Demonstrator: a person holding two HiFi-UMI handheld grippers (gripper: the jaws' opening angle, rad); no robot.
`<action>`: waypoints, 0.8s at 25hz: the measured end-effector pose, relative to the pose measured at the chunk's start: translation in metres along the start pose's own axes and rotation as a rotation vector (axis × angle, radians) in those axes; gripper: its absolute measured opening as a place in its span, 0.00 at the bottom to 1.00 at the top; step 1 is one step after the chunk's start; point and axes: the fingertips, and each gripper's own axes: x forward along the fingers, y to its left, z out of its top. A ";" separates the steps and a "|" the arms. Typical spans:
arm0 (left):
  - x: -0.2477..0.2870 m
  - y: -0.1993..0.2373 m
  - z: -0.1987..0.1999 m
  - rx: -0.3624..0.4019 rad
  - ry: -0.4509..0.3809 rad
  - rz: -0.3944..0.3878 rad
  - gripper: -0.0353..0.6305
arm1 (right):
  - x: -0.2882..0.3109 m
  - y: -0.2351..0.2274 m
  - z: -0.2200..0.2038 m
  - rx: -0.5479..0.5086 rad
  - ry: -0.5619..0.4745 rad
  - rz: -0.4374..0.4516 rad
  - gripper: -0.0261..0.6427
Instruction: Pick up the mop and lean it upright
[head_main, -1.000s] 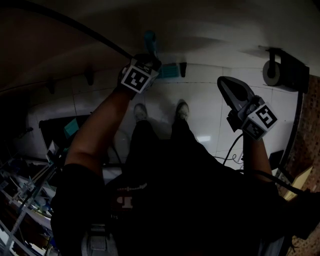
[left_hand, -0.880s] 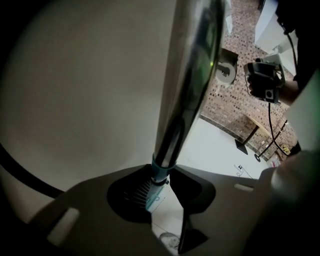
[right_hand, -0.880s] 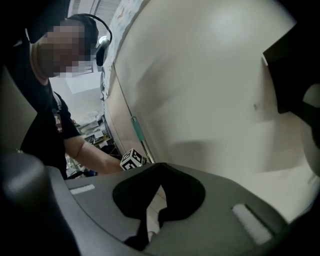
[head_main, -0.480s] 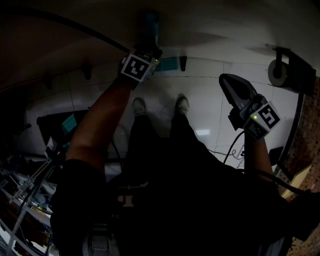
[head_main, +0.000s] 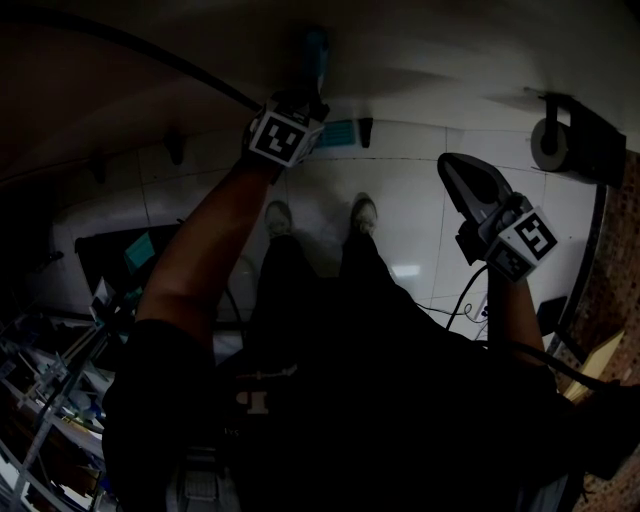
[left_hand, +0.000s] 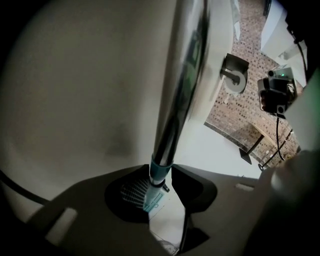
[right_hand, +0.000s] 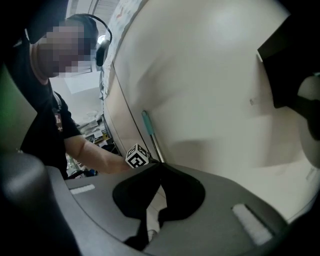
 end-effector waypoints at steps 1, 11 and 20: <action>-0.001 -0.001 -0.001 -0.004 0.000 0.000 0.27 | -0.001 0.001 0.000 -0.001 -0.001 0.000 0.06; -0.022 -0.005 -0.019 -0.043 0.003 0.022 0.32 | -0.012 0.010 0.001 -0.011 -0.010 -0.006 0.06; -0.051 -0.012 -0.030 -0.085 -0.034 0.028 0.32 | -0.019 0.020 0.009 -0.032 -0.023 -0.015 0.06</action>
